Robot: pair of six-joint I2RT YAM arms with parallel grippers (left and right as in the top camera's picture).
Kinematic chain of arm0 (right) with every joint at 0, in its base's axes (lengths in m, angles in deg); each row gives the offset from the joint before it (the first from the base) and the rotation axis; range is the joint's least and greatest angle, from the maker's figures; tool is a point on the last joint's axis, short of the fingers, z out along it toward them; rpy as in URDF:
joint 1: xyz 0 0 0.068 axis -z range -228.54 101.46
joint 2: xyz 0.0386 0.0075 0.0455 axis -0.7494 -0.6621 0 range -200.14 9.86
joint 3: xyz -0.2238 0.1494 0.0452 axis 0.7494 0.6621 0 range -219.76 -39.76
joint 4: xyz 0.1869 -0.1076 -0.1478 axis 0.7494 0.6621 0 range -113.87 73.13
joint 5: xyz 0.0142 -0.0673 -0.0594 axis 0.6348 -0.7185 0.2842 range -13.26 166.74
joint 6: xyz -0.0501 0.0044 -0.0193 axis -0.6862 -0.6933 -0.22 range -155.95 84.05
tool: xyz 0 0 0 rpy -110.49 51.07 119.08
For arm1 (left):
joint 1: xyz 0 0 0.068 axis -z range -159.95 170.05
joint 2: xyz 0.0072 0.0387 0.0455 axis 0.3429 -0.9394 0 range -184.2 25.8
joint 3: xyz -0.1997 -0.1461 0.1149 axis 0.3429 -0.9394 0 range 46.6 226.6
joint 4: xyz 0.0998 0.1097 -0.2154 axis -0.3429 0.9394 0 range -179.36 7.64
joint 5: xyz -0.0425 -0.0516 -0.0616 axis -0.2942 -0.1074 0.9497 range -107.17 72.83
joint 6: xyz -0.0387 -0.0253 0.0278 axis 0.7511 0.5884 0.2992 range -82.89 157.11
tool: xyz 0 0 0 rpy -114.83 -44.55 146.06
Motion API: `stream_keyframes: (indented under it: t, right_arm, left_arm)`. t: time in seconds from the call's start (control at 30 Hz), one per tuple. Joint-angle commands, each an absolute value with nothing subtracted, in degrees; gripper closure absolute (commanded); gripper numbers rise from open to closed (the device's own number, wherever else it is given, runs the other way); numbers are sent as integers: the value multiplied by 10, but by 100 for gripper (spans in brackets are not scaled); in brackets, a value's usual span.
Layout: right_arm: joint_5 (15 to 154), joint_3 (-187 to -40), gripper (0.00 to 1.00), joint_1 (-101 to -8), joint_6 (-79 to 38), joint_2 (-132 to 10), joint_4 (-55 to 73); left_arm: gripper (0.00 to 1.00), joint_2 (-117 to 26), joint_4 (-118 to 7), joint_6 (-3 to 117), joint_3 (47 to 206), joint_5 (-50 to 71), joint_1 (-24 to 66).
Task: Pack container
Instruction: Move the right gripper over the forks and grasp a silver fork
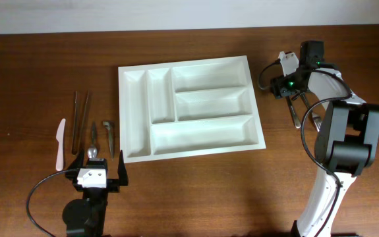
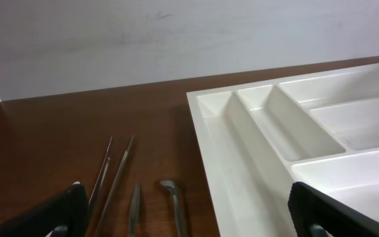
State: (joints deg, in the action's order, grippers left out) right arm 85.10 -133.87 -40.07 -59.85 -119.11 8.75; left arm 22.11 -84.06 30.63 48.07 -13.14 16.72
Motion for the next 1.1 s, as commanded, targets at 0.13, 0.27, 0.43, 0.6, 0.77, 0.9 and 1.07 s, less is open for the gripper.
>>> stream_keyframes:
  t: [0.13, 0.27, 0.43, 0.6, 0.77, 0.9, 1.07]
  right_arm:
    - [836, -1335, 42, -403, -601, -1228, 92]
    - [836, -1335, 50, -403, -601, -1227, 102]
    - [836, -1335, 64, -403, -601, -1227, 107]
    - [836, -1342, 79, -403, -595, -1226, 113]
    - [837, -1365, 82, -403, -595, -1225, 129]
    - [838, -1395, 86, -403, -595, -1221, 151]
    - [841, -1453, 94, -403, -580, -1219, 190]
  left_arm:
    - [1, 225, -842, 297, 476, -137, 170]
    - [1, 225, -842, 297, 476, -137, 170]
    - [1, 225, -842, 297, 476, -137, 170]
    - [1, 225, -842, 297, 476, -137, 170]
    - [1, 225, -842, 297, 476, -137, 170]
    - [1, 225, -842, 297, 476, -137, 170]
    - [1, 225, -842, 297, 476, -137, 170]
